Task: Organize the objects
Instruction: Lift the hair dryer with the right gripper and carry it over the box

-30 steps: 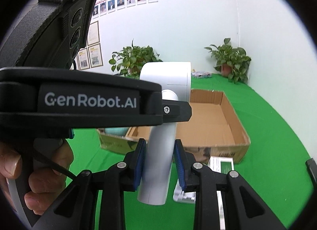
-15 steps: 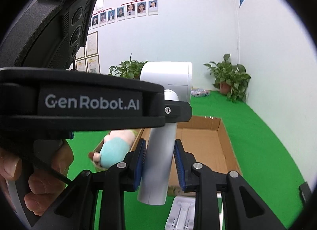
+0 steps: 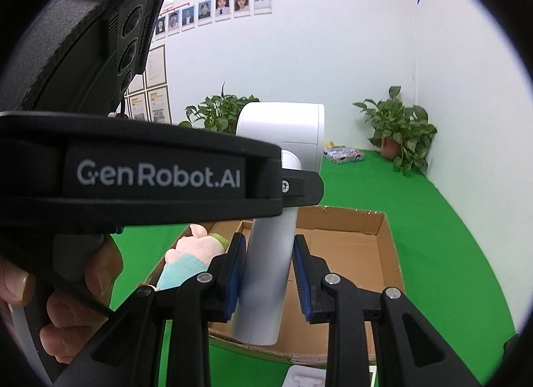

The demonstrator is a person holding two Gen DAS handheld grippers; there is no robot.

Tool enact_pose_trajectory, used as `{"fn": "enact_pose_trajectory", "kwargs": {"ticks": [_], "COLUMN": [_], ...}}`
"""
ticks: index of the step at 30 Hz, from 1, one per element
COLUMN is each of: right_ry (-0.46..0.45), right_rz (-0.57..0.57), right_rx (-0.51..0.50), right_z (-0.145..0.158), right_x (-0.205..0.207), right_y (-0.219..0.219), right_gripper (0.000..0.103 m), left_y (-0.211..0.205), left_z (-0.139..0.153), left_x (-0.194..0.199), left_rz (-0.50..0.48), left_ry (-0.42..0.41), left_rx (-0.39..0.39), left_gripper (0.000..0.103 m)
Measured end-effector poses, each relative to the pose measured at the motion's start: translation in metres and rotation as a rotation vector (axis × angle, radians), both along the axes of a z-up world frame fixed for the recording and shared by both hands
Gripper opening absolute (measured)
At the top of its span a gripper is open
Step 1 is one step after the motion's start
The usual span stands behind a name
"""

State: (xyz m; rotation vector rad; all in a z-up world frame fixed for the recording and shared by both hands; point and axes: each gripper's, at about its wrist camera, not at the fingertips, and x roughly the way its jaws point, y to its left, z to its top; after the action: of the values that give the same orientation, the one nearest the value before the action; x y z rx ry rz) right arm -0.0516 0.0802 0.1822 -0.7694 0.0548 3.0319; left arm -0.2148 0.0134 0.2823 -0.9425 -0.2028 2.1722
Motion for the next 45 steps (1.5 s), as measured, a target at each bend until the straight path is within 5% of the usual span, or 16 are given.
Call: {"fn": "enact_pose_trajectory", "kwargs": {"ticks": [9,21,29,42,45], "right_ry": [-0.097,-0.225,-0.312,-0.345,-0.356], "right_rz": [0.016,-0.004,-0.015,-0.050,-0.060], "right_rx": [-0.100,-0.216,-0.248,-0.239,-0.228], "right_z": [-0.048,-0.123,-0.156,-0.167,-0.168], "right_x": [-0.049,-0.061,-0.068,-0.067,-0.066], "right_y": [0.026,0.026,0.023,0.026,0.023], "right_gripper": [0.027,0.027,0.026,0.022,0.024], "left_y": [0.017,0.027,0.023,0.010,0.000], "left_z": [-0.078,-0.192,-0.243,-0.237,-0.223], "left_x": [-0.056,-0.104,-0.118,-0.108,-0.097], "left_rz": [0.010,0.021,0.035,0.058,0.084], "left_ry": [-0.111,-0.270,-0.354,-0.372,-0.299], "left_rx": [-0.070,-0.134,-0.148,-0.158,-0.156], "left_gripper": [0.031,0.031,0.031,0.033,0.035]}}
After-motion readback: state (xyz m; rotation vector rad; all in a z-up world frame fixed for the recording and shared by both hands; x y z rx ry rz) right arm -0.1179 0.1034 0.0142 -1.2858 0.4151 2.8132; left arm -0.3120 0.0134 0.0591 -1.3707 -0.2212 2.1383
